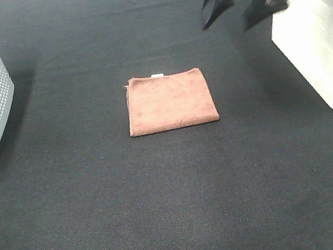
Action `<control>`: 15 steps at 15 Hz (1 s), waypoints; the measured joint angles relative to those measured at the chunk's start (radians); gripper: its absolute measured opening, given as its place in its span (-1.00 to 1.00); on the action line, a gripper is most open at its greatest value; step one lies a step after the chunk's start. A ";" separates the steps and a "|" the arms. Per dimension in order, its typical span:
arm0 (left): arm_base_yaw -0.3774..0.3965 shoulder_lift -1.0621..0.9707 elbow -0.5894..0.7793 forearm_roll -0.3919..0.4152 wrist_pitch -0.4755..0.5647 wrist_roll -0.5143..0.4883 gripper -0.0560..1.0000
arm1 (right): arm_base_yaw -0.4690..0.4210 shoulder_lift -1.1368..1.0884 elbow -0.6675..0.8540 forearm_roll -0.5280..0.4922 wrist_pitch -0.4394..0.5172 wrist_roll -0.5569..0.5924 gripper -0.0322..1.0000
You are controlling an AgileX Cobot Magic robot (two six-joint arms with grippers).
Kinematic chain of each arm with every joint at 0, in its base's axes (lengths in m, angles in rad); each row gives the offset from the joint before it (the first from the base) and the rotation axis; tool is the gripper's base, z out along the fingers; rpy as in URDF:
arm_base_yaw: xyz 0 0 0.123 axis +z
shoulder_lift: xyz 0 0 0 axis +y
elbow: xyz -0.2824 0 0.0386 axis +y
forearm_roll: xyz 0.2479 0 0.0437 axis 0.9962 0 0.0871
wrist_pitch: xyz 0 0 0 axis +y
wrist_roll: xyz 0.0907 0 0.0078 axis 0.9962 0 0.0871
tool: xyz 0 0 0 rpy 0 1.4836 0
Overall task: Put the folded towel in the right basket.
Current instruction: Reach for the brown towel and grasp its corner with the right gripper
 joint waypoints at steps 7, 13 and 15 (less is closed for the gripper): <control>0.000 0.000 0.000 0.000 0.000 0.000 0.76 | 0.000 0.373 -0.263 0.034 0.080 0.000 0.50; 0.000 0.000 0.000 0.000 0.000 0.000 0.76 | 0.000 0.533 -0.390 0.031 0.033 0.000 0.50; 0.000 0.000 0.000 0.000 0.000 0.000 0.76 | 0.000 0.549 -0.394 0.018 -0.017 0.000 0.50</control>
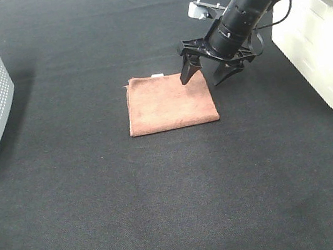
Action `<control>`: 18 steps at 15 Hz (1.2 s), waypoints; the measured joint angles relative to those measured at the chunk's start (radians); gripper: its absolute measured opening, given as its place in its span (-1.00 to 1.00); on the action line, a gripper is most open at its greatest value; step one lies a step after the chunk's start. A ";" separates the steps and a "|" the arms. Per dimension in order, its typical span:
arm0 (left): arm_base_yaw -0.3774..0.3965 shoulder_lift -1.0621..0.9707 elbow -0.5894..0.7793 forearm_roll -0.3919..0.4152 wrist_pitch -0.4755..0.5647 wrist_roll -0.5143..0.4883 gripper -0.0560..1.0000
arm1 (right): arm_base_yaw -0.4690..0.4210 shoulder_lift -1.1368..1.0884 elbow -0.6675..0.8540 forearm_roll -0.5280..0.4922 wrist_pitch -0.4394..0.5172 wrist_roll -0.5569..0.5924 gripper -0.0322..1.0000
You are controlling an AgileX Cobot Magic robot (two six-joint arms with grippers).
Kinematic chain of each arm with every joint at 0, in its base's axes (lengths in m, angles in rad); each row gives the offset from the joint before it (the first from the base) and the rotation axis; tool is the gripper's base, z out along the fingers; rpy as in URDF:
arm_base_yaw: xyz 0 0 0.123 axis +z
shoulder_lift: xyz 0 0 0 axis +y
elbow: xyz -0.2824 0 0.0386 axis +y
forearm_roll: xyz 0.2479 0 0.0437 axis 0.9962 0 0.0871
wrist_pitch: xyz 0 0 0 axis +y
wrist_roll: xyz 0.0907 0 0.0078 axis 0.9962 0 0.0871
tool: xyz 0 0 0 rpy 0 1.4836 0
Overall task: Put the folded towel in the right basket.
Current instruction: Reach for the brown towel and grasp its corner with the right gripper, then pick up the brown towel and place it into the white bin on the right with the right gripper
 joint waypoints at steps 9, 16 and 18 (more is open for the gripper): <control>0.000 0.000 0.000 0.000 0.000 0.000 0.76 | -0.003 0.059 -0.012 0.022 -0.044 -0.002 0.32; 0.000 0.000 0.000 0.000 0.000 0.000 0.76 | -0.003 0.078 -0.012 0.132 -0.018 -0.056 -0.92; 0.000 0.000 0.000 0.000 0.000 0.000 0.76 | -0.003 0.072 -0.012 0.130 -0.010 -0.056 -0.92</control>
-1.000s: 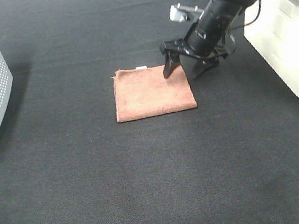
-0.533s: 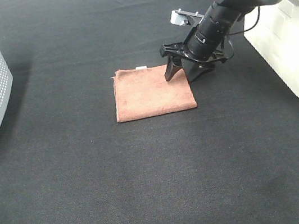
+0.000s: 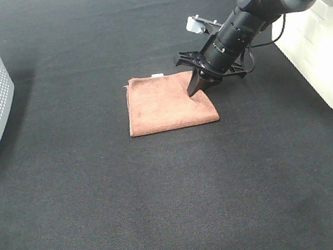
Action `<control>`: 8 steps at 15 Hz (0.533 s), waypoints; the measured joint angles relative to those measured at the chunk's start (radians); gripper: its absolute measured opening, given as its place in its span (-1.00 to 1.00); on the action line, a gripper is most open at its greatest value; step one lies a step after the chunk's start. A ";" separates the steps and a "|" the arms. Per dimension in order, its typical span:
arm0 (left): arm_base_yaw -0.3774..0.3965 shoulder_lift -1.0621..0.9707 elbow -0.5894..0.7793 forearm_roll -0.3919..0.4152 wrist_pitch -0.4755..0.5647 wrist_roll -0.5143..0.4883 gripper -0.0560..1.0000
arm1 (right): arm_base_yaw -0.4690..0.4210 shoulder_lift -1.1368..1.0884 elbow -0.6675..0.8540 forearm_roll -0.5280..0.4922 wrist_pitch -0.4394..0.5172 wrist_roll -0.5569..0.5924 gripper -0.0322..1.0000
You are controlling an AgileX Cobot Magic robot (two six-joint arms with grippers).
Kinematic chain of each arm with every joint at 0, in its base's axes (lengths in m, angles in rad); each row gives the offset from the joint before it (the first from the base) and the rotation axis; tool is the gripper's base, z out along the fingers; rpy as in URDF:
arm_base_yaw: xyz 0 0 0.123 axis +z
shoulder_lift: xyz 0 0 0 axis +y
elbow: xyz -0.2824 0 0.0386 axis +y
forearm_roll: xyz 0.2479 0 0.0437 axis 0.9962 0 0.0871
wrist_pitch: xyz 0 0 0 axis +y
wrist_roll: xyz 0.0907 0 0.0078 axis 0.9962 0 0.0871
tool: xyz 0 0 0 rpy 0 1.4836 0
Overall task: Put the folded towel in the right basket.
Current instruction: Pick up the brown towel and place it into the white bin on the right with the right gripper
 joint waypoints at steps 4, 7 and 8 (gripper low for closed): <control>0.000 0.000 0.000 0.000 0.000 0.000 0.76 | 0.000 -0.110 0.000 -0.018 0.039 -0.024 -0.92; 0.000 0.000 0.000 0.000 0.000 0.000 0.76 | 0.000 -0.204 0.000 -0.052 0.092 -0.026 -0.92; 0.000 0.000 0.000 0.000 0.000 0.000 0.76 | 0.000 -0.241 -0.001 -0.069 0.105 -0.026 -0.92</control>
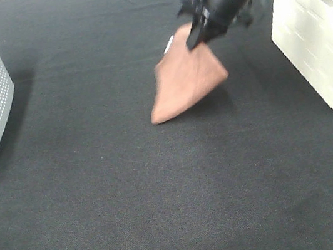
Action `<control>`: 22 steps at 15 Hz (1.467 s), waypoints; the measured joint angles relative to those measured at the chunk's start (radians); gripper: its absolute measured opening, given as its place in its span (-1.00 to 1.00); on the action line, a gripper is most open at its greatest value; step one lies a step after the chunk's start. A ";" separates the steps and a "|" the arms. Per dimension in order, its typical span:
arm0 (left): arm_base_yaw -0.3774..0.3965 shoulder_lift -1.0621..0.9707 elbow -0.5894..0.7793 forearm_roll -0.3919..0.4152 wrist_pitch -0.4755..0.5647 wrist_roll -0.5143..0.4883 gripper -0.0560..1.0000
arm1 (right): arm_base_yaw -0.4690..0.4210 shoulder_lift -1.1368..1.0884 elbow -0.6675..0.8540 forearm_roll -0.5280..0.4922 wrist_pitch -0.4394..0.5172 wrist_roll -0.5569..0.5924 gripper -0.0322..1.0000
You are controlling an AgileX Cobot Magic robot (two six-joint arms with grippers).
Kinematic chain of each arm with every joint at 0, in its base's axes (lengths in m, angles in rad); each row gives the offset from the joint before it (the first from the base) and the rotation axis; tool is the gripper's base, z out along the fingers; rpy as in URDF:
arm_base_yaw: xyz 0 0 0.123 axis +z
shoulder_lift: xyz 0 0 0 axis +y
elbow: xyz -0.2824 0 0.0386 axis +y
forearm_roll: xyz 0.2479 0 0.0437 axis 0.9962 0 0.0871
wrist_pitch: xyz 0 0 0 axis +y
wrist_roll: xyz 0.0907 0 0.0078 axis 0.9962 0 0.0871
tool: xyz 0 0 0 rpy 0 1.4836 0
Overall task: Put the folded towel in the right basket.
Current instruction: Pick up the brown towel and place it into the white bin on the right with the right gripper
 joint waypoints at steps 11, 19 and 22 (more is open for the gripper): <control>0.000 0.000 0.000 0.000 0.000 0.000 0.76 | -0.119 -0.398 -0.001 -0.160 0.034 0.010 -0.92; 0.000 0.000 0.000 0.000 0.000 0.000 0.76 | -0.527 -0.430 -0.001 -0.107 0.023 0.026 -0.92; 0.000 0.000 0.000 0.000 0.000 0.000 0.76 | -0.564 -0.346 -0.001 -0.107 0.025 0.030 -0.92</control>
